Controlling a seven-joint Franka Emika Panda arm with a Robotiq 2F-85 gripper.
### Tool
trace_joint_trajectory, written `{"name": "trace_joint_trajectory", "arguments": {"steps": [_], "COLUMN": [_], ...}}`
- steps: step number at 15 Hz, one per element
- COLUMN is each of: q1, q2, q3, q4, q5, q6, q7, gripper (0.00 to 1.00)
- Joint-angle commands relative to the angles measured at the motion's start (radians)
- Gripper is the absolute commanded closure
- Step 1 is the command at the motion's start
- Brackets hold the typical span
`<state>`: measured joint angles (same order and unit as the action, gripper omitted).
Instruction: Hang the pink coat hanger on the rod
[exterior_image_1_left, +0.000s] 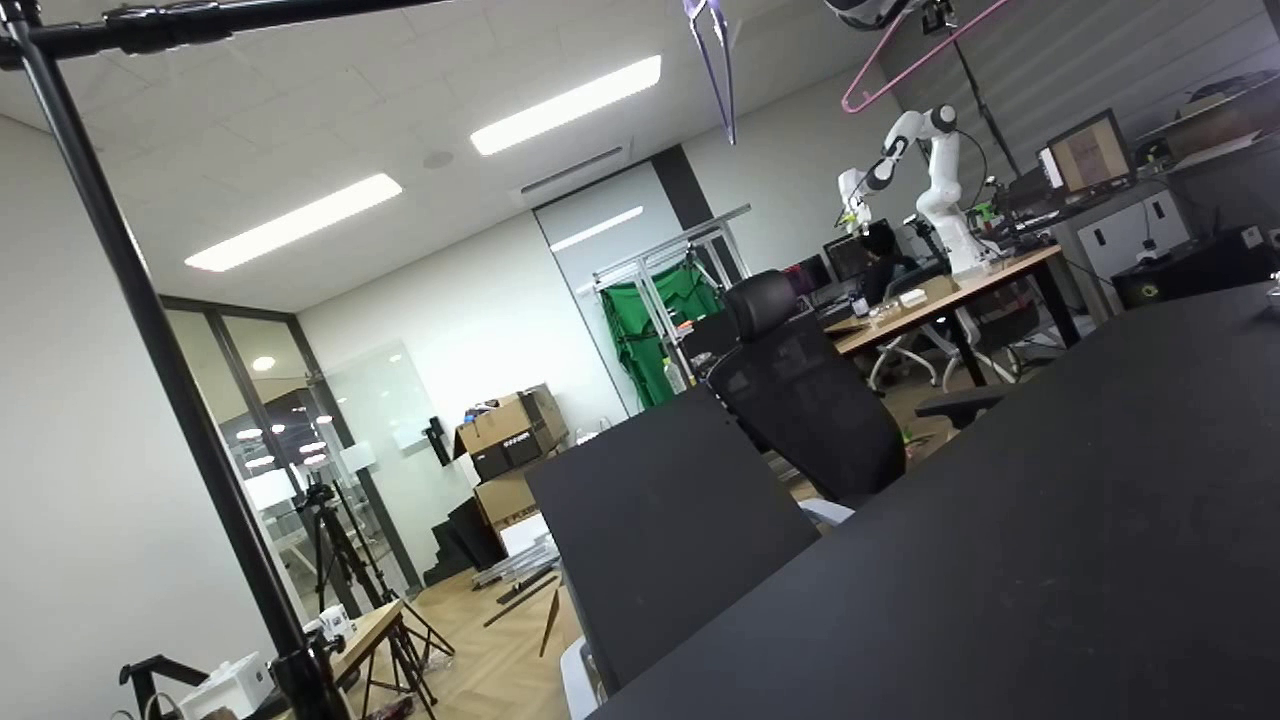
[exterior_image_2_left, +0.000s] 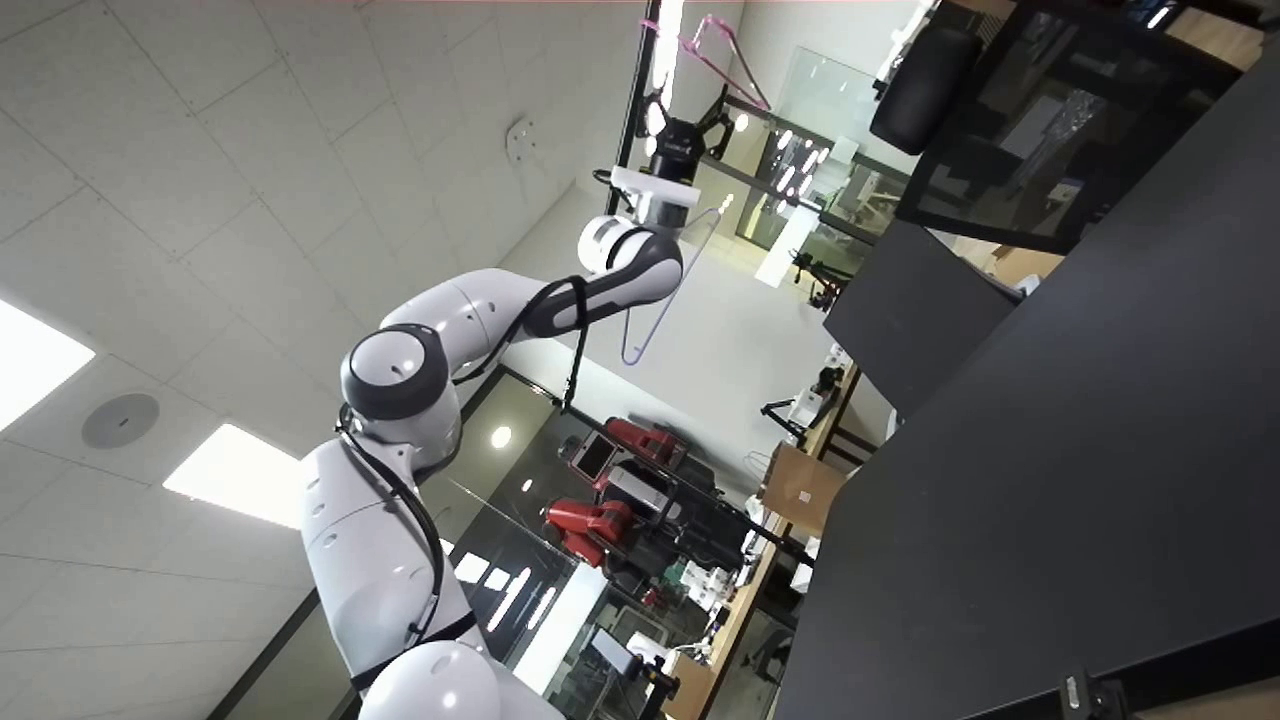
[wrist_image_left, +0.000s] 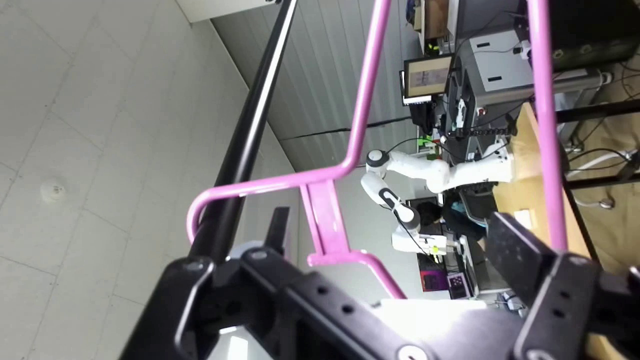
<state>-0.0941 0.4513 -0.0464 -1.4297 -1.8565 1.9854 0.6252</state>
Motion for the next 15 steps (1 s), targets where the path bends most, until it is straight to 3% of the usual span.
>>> {"name": "trace_joint_trajectory", "arguments": {"steps": [1,11,12,15], "q1": [0.022,0.065,0.063,0.066], "q2": [-0.142,-0.448,-0.358,-0.417], "q3": [0.007,0.035,0.036,0.036], "q4": [-0.179,-0.611,-0.499,-0.576], "q5": [-0.013,-0.120,-0.079,-0.089], "q6": [0.042,0.064,0.047,0.052], "q7": [0.038,0.068,0.030,0.036], "gripper": [0.00,0.00,0.00,0.00]}}
